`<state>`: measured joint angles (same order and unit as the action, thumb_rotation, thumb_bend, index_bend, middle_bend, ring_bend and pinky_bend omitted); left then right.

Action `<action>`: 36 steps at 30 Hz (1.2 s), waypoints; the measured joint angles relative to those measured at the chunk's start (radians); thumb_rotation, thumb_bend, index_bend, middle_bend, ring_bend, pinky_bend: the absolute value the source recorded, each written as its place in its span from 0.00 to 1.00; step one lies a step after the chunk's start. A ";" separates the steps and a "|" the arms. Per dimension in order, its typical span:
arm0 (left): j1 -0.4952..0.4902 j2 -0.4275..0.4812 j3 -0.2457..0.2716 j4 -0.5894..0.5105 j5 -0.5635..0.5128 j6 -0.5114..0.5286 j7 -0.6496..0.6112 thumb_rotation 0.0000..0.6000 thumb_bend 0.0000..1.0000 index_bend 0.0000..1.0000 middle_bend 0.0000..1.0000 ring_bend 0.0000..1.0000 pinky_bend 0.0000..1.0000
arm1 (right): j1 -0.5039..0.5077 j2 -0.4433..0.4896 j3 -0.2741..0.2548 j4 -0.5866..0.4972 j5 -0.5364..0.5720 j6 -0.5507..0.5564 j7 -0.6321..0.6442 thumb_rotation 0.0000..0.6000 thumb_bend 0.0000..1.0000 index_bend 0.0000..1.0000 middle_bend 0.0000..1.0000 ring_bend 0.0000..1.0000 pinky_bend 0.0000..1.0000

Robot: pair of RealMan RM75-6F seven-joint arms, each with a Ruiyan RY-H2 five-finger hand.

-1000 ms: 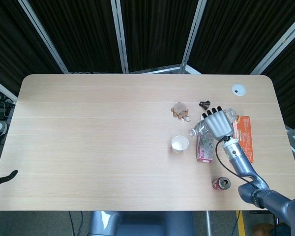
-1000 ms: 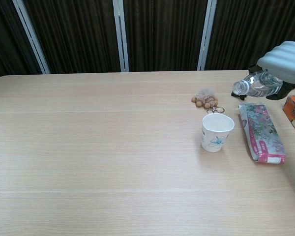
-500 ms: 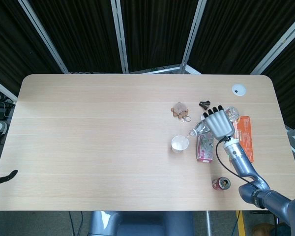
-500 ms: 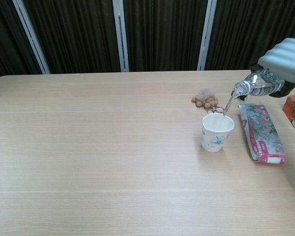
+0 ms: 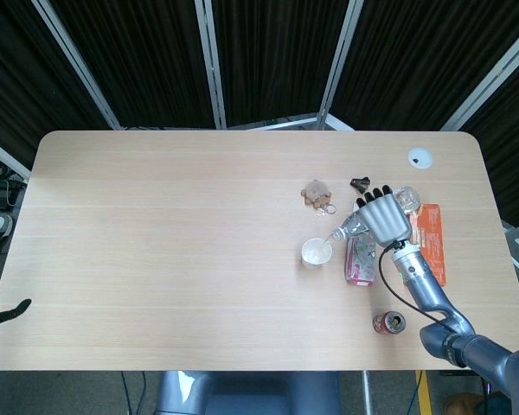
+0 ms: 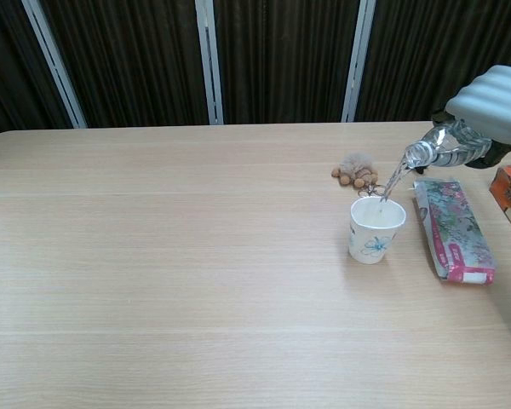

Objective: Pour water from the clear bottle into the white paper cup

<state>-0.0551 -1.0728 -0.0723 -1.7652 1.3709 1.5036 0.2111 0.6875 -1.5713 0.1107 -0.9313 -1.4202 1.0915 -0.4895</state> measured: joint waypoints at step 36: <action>-0.003 0.002 0.006 -0.005 -0.003 -0.015 0.002 1.00 0.00 0.00 0.00 0.00 0.00 | -0.014 0.013 0.055 -0.075 0.053 -0.022 0.228 1.00 0.63 0.43 0.59 0.49 0.45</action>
<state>-0.0586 -1.0703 -0.0664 -1.7704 1.3683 1.4889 0.2132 0.6735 -1.5583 0.1657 -1.0067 -1.3673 1.0693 -0.2611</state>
